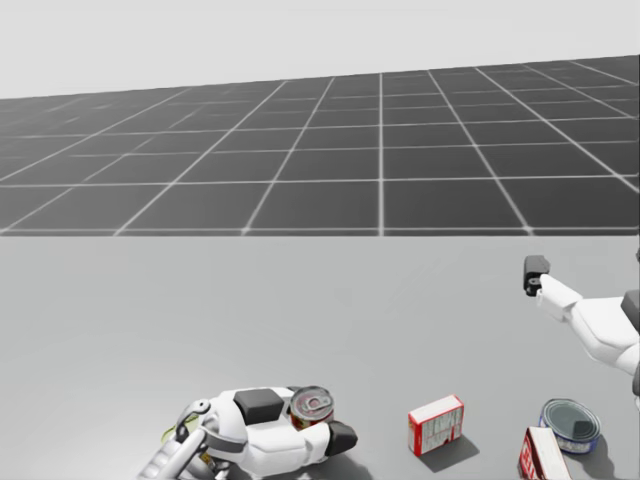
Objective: Pick up the tomato soup can and lift it.
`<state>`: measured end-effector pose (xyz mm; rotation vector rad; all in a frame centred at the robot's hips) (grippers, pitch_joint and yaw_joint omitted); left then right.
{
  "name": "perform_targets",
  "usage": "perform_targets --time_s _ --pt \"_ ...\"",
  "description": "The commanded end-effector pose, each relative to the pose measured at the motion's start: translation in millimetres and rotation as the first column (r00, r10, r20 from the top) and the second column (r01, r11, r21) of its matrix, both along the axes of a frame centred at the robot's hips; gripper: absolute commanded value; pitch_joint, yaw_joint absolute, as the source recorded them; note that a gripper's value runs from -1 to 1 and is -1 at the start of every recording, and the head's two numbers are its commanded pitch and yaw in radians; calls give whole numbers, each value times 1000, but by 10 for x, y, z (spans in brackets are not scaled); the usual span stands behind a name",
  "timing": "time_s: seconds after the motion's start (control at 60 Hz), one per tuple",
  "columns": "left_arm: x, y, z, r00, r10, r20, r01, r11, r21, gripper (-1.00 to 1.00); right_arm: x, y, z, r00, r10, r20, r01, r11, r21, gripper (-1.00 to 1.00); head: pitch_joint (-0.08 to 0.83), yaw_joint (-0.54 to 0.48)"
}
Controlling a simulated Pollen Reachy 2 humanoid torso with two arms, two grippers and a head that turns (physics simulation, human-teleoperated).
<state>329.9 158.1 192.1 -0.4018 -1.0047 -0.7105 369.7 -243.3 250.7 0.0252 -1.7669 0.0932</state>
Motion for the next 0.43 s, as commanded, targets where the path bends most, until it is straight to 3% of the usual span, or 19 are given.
perform_targets --time_s 0.017,0.3,0.4,0.433 --pt "49 89 465 993 10 114 -7 999 -32 1000 10 -10 -7 1000 -1 -6 1 1000 -1 -1000 302 130" --pt "-10 209 1482 948 76 308 -51 995 -90 1000 27 -17 -16 1000 0 -12 0 1000 -9 -1000 294 134" --pt "-107 235 1919 903 125 411 -69 987 -147 1000 36 -12 -28 1000 -3 -13 3 1000 -18 -1000 290 138" --pt "-165 243 2105 863 159 479 -74 979 -192 1000 38 -15 -28 1000 -4 -13 3 1000 -20 -1000 288 140"
